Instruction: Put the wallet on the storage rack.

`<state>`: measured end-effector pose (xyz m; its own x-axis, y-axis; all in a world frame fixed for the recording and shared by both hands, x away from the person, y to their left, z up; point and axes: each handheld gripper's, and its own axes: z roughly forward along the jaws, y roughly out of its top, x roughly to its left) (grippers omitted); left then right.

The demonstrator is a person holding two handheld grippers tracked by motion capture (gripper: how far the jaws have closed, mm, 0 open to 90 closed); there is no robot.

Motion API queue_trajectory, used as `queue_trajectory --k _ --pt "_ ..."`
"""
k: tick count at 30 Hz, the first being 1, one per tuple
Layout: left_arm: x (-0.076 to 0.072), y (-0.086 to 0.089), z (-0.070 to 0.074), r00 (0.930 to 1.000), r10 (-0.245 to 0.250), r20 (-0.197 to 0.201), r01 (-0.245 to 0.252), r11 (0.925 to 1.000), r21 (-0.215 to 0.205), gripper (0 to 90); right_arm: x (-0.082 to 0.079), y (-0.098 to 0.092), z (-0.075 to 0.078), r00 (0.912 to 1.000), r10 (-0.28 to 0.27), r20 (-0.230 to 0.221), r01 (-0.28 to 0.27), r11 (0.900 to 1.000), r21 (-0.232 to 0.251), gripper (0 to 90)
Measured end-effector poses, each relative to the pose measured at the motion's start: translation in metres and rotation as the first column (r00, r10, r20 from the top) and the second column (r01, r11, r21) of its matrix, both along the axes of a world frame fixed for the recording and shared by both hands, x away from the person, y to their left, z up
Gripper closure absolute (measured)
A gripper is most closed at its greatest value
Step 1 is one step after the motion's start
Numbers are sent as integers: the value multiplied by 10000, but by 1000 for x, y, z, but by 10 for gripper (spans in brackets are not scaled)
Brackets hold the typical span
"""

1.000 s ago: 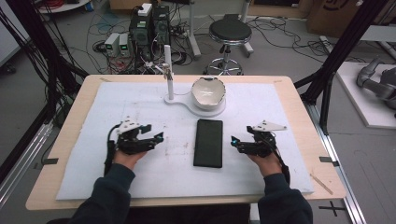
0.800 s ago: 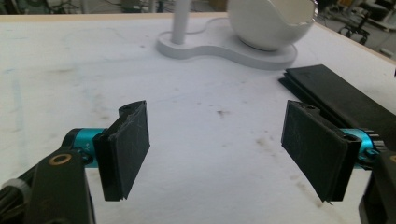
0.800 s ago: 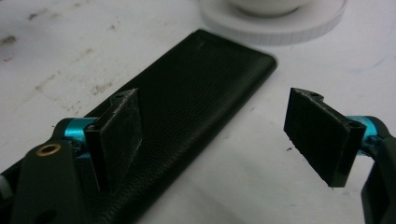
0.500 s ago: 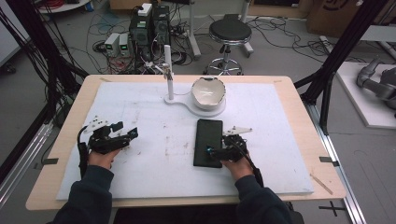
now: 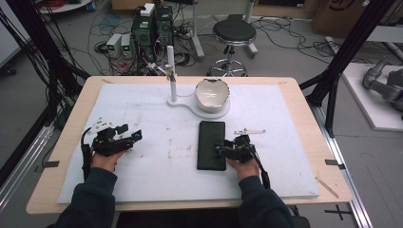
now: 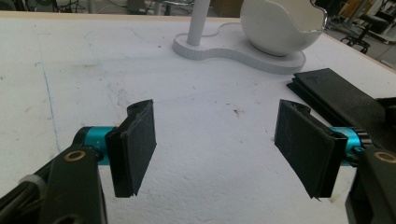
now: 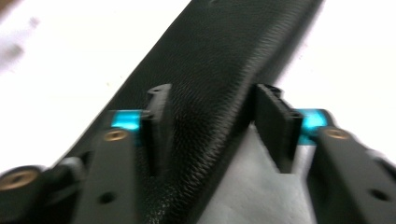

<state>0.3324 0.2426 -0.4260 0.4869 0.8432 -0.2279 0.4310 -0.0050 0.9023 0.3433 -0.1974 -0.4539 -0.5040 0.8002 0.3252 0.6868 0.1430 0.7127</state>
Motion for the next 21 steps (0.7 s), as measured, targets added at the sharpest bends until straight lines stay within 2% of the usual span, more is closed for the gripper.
queue_trajectory --k 1,2,3,5,9,10,11,12,13,14,16,18,19,20,21 --pt "0 0 0 10000 0 0 0 10000 0 292 2 -4 -1 10000 -25 -90 28 9996 283 574" --pt "0 -1 0 10000 -11 3 11 10000 -5 292 2 -4 -1 10000 -25 -90 28 9996 283 574" --pt "0 -1 0 10000 -41 -3 41 10000 -1 292 3 -8 -1 9999 22 -129 -14 9982 599 686" --pt "0 -1 0 10000 -30 -9 30 10000 -9 293 5 -14 -2 9997 113 -219 -88 9937 1113 781" --pt "0 1 0 10000 7 1 -7 10000 -76 293 6 -18 0 9994 334 -107 -318 9921 1210 816" --pt "-1 2 0 10000 23 -10 -24 9999 -120 297 6 -22 4 9984 557 68 -561 9879 1449 830" --pt "-1 2 0 10000 23 -10 -24 9999 -120 299 5 -23 6 9984 547 121 -559 9869 1512 834" --pt "-1 3 0 10000 10 -11 -10 10000 -76 299 5 -23 6 9984 547 121 -559 9869 1512 834" --pt "-1 4 0 10000 73 -23 -74 9998 -170 300 5 -27 13 9976 566 396 -618 9875 1447 842" --pt "-1 4 0 10000 73 -23 -74 9998 -170 300 5 -27 13 9976 566 396 -618 9875 1447 842" --pt "-1 5 0 10000 93 -16 -93 9997 -216 302 5 -31 23 9960 564 700 -644 9908 1187 846" --pt "-2 6 1 10000 78 -11 -78 9997 -236 306 4 -37 41 9899 752 1201 -798 9962 346 851" --pt "-1 6 0 9999 110 -11 -110 9996 -257 306 4 -37 41 9899 752 1201 -798 9962 346 851" --pt "-1 5 0 9999 121 -26 -121 9995 -287 306 3 -38 48 9869 828 1382 -831 9965 -42 852" --pt "-1 6 0 10000 88 -28 -88 9996 -256 308 0 -37 62 9780 1103 1770 -949 9911 -930 852"
